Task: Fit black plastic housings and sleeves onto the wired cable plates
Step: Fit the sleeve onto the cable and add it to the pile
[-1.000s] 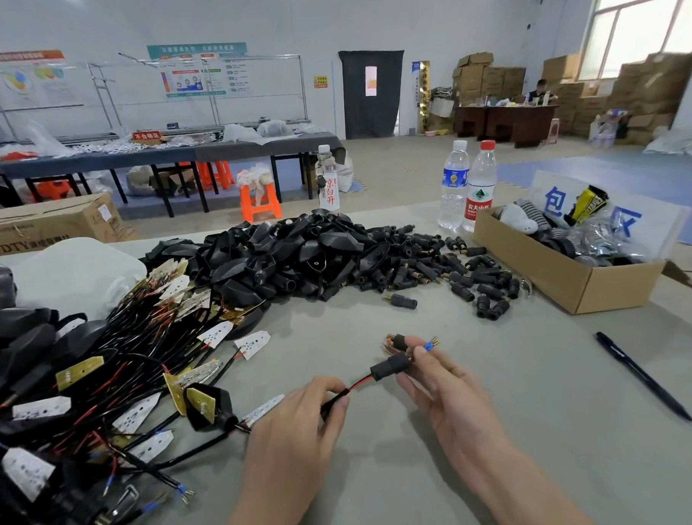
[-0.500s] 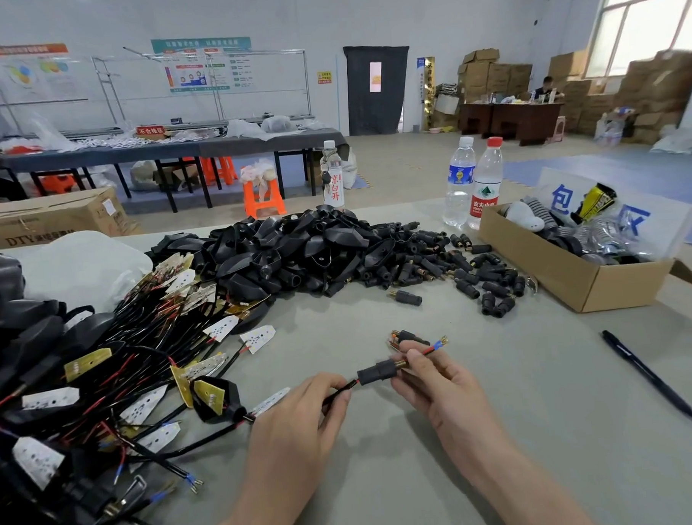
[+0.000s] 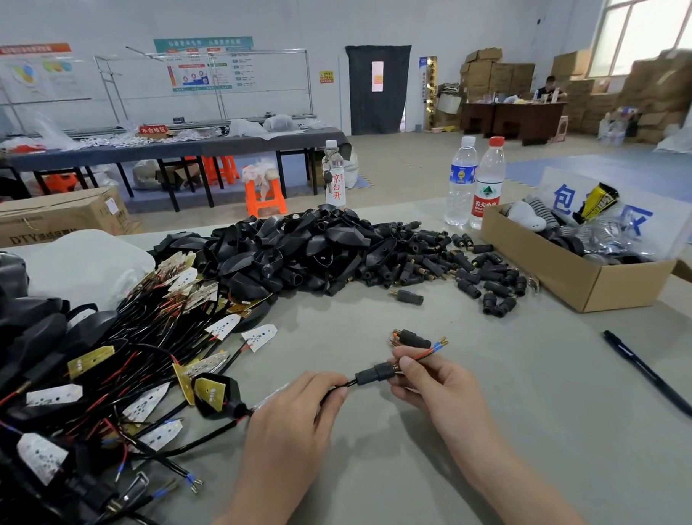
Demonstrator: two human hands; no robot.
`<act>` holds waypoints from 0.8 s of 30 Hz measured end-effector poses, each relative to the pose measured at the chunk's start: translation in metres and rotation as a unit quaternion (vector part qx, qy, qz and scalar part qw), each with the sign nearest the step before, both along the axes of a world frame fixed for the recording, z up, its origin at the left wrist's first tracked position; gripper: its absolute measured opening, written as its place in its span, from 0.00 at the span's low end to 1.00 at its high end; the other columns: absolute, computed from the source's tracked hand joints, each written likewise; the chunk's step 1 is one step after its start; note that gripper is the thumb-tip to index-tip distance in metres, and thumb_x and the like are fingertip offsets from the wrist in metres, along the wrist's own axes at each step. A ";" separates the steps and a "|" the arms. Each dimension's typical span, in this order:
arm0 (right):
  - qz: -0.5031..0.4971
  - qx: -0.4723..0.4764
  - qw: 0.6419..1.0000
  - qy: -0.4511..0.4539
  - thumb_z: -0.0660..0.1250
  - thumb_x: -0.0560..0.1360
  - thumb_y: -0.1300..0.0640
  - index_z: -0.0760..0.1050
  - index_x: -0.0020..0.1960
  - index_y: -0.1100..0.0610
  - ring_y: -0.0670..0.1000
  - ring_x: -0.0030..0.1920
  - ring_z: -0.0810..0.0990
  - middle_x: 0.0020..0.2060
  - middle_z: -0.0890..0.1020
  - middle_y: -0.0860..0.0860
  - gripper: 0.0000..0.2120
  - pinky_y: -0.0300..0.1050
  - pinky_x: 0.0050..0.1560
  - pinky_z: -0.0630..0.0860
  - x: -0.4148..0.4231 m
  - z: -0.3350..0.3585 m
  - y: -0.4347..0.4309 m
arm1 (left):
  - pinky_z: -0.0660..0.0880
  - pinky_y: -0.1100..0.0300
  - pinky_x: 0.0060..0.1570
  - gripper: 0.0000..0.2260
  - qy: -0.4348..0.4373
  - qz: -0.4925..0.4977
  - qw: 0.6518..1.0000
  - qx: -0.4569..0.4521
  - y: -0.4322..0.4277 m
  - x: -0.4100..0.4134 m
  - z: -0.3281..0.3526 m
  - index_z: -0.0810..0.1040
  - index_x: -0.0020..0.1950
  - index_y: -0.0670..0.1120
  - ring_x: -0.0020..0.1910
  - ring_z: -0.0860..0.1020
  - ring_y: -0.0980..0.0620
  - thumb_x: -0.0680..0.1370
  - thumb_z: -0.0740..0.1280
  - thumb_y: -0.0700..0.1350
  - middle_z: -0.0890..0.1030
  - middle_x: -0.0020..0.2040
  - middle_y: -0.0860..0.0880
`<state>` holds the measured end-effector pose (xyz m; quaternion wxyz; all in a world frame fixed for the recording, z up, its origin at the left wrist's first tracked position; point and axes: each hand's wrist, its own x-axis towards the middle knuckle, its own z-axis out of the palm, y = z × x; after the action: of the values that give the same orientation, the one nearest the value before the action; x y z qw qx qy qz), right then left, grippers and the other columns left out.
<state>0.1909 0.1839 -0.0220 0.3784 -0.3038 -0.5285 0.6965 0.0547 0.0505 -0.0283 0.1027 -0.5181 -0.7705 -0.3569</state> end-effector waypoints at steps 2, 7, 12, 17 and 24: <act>0.002 0.021 1.000 -0.019 0.64 0.80 0.66 0.81 0.53 0.61 0.45 0.37 0.82 0.41 0.83 0.53 0.08 0.38 0.43 0.81 -0.001 0.000 -0.001 | 0.73 0.61 0.35 0.01 -0.001 -0.001 1.000 -0.002 -0.001 -0.002 0.001 0.79 0.49 0.57 0.36 0.75 0.60 0.79 0.68 0.51 0.78 0.42 0.62; -0.002 0.033 0.999 -0.038 0.64 0.80 0.66 0.81 0.52 0.61 0.47 0.36 0.82 0.39 0.84 0.51 0.07 0.39 0.42 0.82 0.000 -0.001 -0.001 | 0.67 0.65 0.34 0.01 -0.002 0.000 1.000 -0.012 -0.001 -0.003 0.000 0.79 0.49 0.57 0.34 0.69 0.62 0.79 0.67 0.51 0.77 0.42 0.62; 0.000 0.021 0.999 -0.033 0.64 0.80 0.65 0.80 0.52 0.63 0.47 0.34 0.82 0.37 0.83 0.52 0.06 0.37 0.38 0.80 0.001 0.002 -0.003 | 0.68 0.65 0.33 0.01 0.006 0.002 1.000 -0.010 -0.001 -0.002 0.001 0.79 0.48 0.58 0.34 0.70 0.60 0.79 0.68 0.50 0.77 0.41 0.62; -0.009 -0.015 1.000 -0.022 0.66 0.79 0.63 0.81 0.51 0.64 0.48 0.34 0.83 0.36 0.84 0.55 0.06 0.35 0.36 0.79 0.002 0.005 -0.002 | 0.67 0.64 0.33 0.02 0.004 -0.003 1.000 -0.007 0.000 -0.001 0.000 0.79 0.48 0.57 0.35 0.71 0.60 0.79 0.70 0.49 0.77 0.40 0.61; -0.016 -0.042 0.999 -0.026 0.68 0.79 0.60 0.81 0.46 0.64 0.48 0.36 0.85 0.35 0.86 0.54 0.07 0.35 0.37 0.80 0.000 0.003 -0.002 | 0.69 0.63 0.38 0.03 0.000 -0.027 1.000 -0.002 0.000 0.001 0.001 0.79 0.48 0.57 0.36 0.73 0.57 0.79 0.66 0.52 0.77 0.40 0.61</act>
<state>0.1909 0.1824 -0.0191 0.3626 -0.3452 -0.5039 0.7039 0.0554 0.0506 -0.0271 0.0923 -0.5390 -0.7569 -0.3579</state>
